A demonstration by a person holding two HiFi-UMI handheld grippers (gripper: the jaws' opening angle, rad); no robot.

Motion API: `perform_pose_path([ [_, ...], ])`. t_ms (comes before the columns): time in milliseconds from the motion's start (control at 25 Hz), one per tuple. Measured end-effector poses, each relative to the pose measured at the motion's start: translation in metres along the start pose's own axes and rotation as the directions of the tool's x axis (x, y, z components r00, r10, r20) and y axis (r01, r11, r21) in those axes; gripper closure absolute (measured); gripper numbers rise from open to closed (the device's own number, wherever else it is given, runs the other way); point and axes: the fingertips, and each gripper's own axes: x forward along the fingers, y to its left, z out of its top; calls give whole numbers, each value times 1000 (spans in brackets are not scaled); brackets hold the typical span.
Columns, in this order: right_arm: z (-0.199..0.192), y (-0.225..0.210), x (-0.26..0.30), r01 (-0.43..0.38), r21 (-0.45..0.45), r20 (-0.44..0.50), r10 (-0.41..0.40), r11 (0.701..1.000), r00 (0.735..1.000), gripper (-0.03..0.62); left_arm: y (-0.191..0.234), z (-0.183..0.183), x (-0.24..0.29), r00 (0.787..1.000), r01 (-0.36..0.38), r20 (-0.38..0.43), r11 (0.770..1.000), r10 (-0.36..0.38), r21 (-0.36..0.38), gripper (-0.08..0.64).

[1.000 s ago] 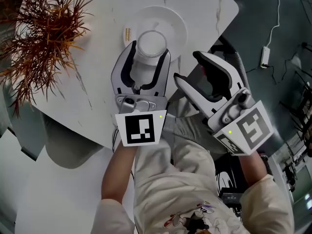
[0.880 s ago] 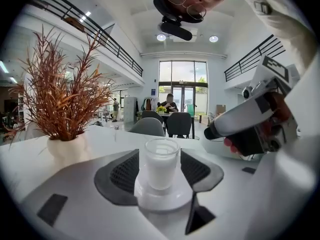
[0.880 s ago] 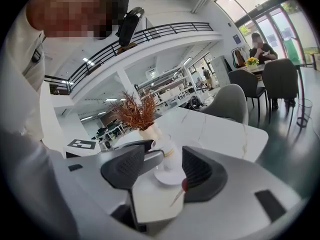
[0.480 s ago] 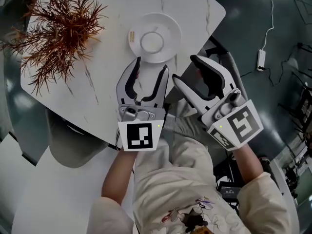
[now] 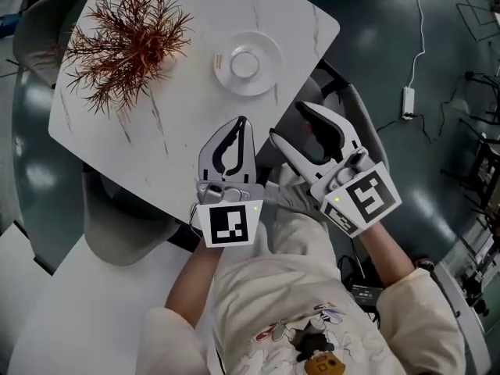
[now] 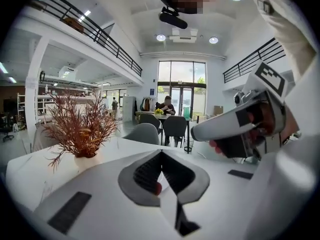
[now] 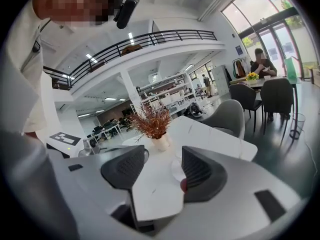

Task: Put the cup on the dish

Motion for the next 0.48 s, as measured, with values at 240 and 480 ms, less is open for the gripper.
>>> perform_pose_path([
  [240, 9, 22, -24, 22, -2, 25, -22, 1000, 999, 408, -15, 18, -34, 1000, 13, -10, 1000, -13, -10, 555],
  [480, 15, 41, -52, 32, -20, 28, -31, 999, 999, 412, -30, 31, -64, 999, 42, -19, 999, -43, -28, 555],
])
